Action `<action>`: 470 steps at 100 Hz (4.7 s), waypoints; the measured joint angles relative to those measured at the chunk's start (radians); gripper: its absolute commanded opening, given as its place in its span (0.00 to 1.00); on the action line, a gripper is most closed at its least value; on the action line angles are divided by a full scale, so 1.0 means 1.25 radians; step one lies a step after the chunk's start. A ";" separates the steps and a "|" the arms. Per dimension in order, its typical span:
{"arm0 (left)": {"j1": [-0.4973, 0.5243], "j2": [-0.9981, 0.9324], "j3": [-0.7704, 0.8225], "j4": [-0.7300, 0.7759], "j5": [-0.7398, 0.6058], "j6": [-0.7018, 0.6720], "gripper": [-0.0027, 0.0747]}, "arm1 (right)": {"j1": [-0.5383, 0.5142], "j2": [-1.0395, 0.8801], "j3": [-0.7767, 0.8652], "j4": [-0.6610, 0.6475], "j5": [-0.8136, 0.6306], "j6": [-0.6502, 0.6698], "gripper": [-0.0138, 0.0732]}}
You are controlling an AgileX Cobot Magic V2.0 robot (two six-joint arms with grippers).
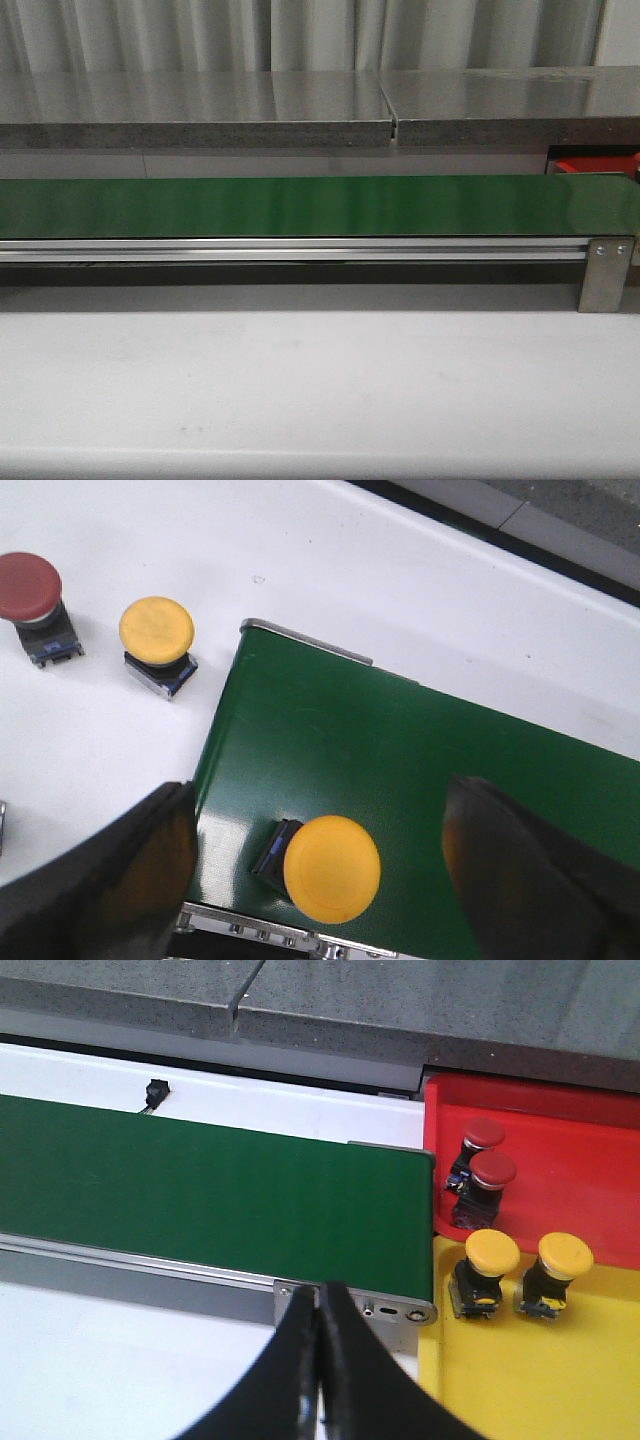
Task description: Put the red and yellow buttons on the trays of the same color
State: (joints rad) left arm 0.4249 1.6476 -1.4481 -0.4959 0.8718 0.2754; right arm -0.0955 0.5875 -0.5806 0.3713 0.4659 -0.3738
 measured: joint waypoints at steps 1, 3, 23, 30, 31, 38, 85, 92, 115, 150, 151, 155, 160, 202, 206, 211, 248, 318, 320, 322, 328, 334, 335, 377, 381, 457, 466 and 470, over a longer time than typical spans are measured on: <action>0.002 -0.002 0.000 0.000 0.000 0.000 0.70 | 0.000 0.000 0.000 0.000 0.000 0.000 0.08; 0.004 -0.002 0.000 0.002 0.000 0.000 0.70 | 0.000 0.000 0.000 0.000 0.000 0.000 0.08; 0.040 -0.001 0.000 0.039 0.008 0.000 0.70 | 0.000 0.000 0.000 0.000 0.000 0.000 0.08; 0.057 0.008 0.000 0.048 0.013 -0.004 0.70 | 0.000 0.000 0.000 0.000 0.000 0.000 0.08; 0.061 0.011 0.000 0.048 0.015 -0.008 0.70 | 0.000 0.000 0.000 0.000 0.000 0.000 0.08; 0.079 0.022 0.000 0.054 0.027 -0.022 0.70 | 0.000 0.000 0.000 0.000 0.000 0.000 0.08; 0.143 0.116 0.000 0.212 0.044 -0.106 0.70 | 0.000 0.000 0.000 0.000 0.000 0.000 0.08; 0.143 0.133 -0.001 0.219 0.036 -0.109 0.70 | 0.000 0.000 0.000 0.000 0.000 0.000 0.08; 0.143 0.202 -0.003 0.233 0.009 -0.110 0.70 | 0.000 0.000 0.000 0.000 0.000 0.000 0.08; 0.143 0.251 -0.009 0.242 -0.101 -0.116 0.70 | 0.000 0.000 0.000 0.000 0.000 0.000 0.08; 0.143 0.251 -0.009 0.242 -0.104 -0.116 0.70 | 0.000 0.000 0.000 0.000 0.000 0.000 0.08; 0.143 0.258 -0.009 0.242 -0.115 -0.116 0.70 | 0.000 0.000 0.000 0.000 0.000 0.000 0.08; 0.143 0.267 -0.009 0.242 -0.126 -0.116 0.70 | 0.000 0.000 0.000 0.000 0.000 0.000 0.08; 0.143 0.306 -0.009 0.242 -0.186 -0.116 0.31 | 0.000 0.000 0.000 0.000 0.000 0.000 0.08; 0.143 0.306 -0.009 0.241 -0.187 -0.116 0.30 | 0.000 0.000 0.000 0.000 0.000 0.000 0.08; 0.143 0.306 -0.009 0.239 -0.187 -0.116 0.30 | 0.000 0.000 0.000 0.000 0.000 0.000 0.08; 0.128 0.181 -0.009 0.215 -0.187 -0.109 0.30 | 0.000 0.000 0.000 0.000 0.000 0.000 0.08; -0.040 0.091 -0.009 0.168 -0.079 -0.081 0.30 | 0.000 0.000 0.000 0.000 0.000 0.000 0.08; -0.042 0.093 -0.009 0.168 -0.075 -0.081 0.30 | 0.000 0.000 0.000 0.000 0.000 0.000 0.08; -0.042 0.096 -0.009 0.168 -0.075 -0.081 0.30 | 0.000 0.000 0.000 0.000 0.000 0.000 0.08; -0.048 0.102 -0.009 0.168 -0.071 -0.081 0.30 | 0.000 0.000 0.000 0.000 0.000 0.000 0.08; -0.053 0.109 -0.009 0.168 -0.070 -0.081 0.30 | 0.000 0.000 0.000 0.000 0.000 0.000 0.08; -0.053 0.109 -0.009 0.168 -0.068 -0.081 0.30 | 0.000 0.000 0.000 0.000 0.000 0.000 0.08; -0.074 0.157 -0.009 0.164 -0.059 -0.058 0.54 | 0.000 0.000 0.000 0.000 0.000 0.000 0.08; -0.074 0.157 -0.009 0.162 -0.059 -0.052 0.64 | 0.000 0.000 0.000 0.000 0.000 0.000 0.08; -0.157 -0.022 -0.009 0.053 -0.021 0.099 0.01 | 0.000 0.000 0.000 0.000 0.000 0.000 0.08; -0.187 -0.049 -0.009 0.056 -0.018 0.100 0.01 | 0.000 0.000 0.000 0.000 -0.002 0.000 0.08; -0.202 -0.061 -0.009 0.058 -0.018 0.102 0.01 | 0.000 0.000 0.000 0.000 -0.003 0.000 0.08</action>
State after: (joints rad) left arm 0.1721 1.5714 -1.4597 -0.4238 0.8490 0.4024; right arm -0.0955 0.5875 -0.5806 0.3713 0.4621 -0.3738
